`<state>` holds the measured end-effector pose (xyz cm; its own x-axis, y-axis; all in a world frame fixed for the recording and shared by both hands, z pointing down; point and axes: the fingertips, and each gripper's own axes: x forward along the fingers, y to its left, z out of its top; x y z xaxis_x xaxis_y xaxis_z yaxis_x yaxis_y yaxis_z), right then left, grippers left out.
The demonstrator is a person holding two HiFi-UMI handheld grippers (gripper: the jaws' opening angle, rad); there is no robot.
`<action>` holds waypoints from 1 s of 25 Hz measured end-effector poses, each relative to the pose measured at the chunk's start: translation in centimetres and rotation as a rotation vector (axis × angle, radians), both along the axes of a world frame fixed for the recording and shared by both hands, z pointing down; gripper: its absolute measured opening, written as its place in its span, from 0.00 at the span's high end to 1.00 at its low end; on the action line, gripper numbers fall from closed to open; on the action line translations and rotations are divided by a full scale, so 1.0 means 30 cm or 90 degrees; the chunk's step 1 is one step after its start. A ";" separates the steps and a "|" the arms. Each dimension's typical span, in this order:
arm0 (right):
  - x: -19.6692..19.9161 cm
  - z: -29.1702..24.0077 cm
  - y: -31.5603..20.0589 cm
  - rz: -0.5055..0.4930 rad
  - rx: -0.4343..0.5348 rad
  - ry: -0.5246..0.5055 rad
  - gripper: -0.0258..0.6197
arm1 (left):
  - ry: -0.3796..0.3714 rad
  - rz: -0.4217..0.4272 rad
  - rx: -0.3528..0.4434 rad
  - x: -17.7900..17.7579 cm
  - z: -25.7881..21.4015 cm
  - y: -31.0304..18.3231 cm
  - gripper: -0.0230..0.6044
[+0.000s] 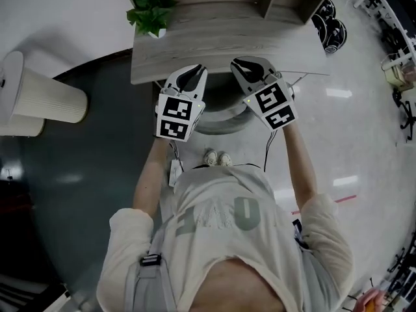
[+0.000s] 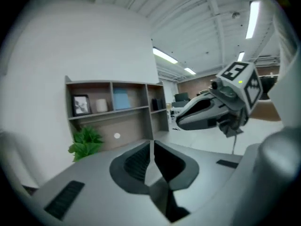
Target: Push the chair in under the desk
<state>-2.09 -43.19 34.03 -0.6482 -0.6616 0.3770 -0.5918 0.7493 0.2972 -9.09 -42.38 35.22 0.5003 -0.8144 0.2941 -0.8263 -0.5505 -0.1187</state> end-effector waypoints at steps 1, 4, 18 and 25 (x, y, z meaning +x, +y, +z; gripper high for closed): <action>-0.001 -0.044 -0.004 0.026 0.022 -0.020 0.91 | 0.016 -0.039 0.014 -0.027 -0.032 -0.010 0.91; 0.008 -0.150 0.009 0.096 0.064 -0.101 0.91 | 0.073 -0.122 0.043 -0.082 -0.108 0.003 0.94; 0.077 -0.216 0.126 0.219 0.091 -0.279 0.93 | 0.149 -0.225 0.111 -0.169 -0.235 0.130 0.94; 0.077 -0.221 0.126 0.217 0.104 -0.265 0.93 | 0.168 -0.217 0.113 -0.166 -0.263 0.133 0.94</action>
